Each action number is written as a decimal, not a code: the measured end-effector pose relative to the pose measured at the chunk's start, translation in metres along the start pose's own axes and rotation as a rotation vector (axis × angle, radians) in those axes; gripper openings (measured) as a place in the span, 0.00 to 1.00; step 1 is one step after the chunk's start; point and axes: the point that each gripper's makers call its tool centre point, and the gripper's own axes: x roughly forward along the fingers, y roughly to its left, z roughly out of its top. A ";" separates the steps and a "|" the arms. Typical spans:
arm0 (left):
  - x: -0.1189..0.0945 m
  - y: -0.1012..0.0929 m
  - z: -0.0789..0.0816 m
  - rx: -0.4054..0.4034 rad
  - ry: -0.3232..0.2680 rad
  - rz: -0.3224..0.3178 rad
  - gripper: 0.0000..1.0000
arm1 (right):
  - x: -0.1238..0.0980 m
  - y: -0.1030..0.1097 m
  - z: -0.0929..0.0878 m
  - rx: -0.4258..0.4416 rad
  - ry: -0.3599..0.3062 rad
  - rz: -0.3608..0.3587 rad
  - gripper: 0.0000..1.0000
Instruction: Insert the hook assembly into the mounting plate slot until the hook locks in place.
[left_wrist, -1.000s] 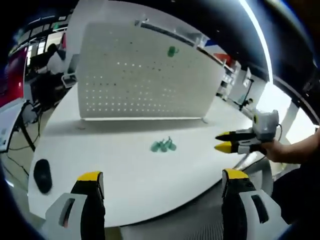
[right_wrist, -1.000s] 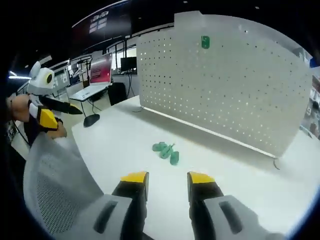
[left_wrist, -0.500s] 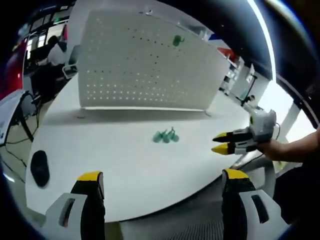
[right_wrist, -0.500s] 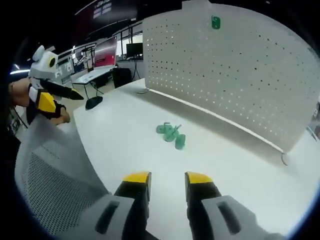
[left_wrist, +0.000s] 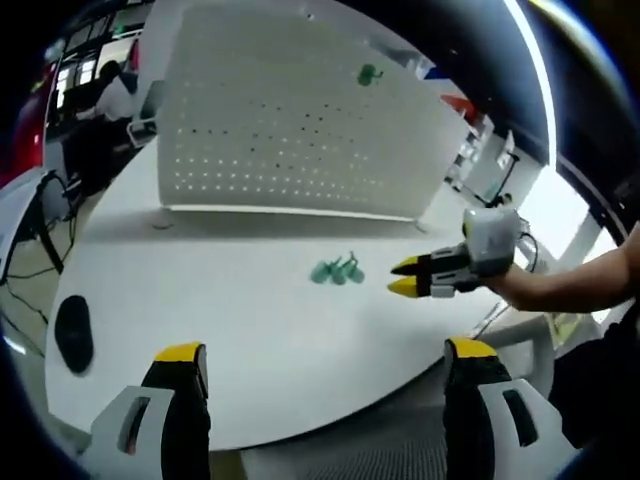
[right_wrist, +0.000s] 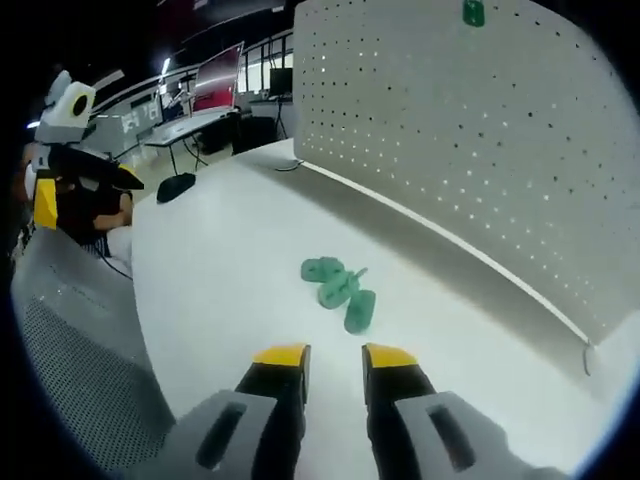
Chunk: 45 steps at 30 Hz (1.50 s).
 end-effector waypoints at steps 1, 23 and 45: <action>0.000 0.001 0.000 -0.001 0.000 0.002 1.00 | 0.005 -0.001 0.003 0.000 0.002 0.000 0.18; -0.002 0.020 0.000 -0.048 -0.013 0.034 0.99 | 0.054 -0.016 0.022 0.014 0.049 0.000 0.06; -0.006 0.017 0.005 -0.048 -0.032 0.034 0.98 | 0.032 -0.041 0.029 0.046 0.011 -0.097 0.00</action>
